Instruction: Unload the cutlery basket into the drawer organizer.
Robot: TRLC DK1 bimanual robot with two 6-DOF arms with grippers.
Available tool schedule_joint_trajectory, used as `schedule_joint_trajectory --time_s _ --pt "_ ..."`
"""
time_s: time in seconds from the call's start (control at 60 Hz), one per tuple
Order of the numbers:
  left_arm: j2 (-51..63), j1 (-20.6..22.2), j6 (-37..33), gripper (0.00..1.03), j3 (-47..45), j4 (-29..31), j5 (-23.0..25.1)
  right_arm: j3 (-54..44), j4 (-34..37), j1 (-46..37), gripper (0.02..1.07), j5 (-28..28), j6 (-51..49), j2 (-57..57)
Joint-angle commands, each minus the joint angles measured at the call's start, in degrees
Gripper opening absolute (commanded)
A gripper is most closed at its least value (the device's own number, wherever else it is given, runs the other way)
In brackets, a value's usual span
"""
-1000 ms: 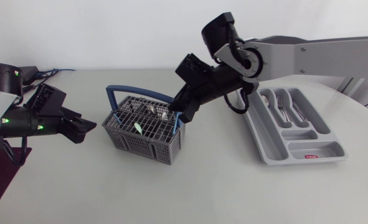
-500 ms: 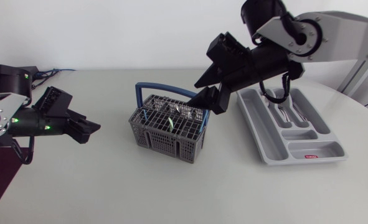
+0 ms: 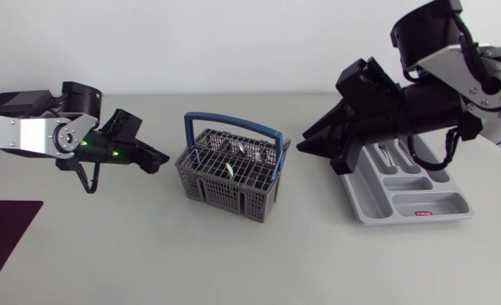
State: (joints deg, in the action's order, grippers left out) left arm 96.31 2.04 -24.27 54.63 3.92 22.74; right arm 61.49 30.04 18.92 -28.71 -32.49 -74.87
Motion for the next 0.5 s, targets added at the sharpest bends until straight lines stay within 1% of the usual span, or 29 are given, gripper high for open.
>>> schedule_joint_trajectory --time_s 0.0,0.083,0.183,0.317,0.483 --pt "3.09 1.91 1.24 0.87 2.41 -0.41 0.81 -4.19 -1.92 -1.43 0.17 0.14 1.64 0.08" --pt "4.67 3.05 1.24 0.87 3.20 -0.41 0.72 -7.97 -5.96 -1.60 0.16 0.32 2.78 -1.51" --pt "5.99 4.46 1.07 0.87 3.82 -0.50 0.46 -10.08 -9.65 -1.25 0.16 1.38 3.57 -5.72" --pt "6.61 5.69 0.72 0.87 4.08 -0.50 -0.24 -10.08 -15.36 0.16 0.16 3.48 4.89 -12.05" --pt "4.41 6.75 0.63 0.87 2.41 -0.32 -0.15 -8.67 -19.58 1.74 0.16 5.24 6.65 -17.68"
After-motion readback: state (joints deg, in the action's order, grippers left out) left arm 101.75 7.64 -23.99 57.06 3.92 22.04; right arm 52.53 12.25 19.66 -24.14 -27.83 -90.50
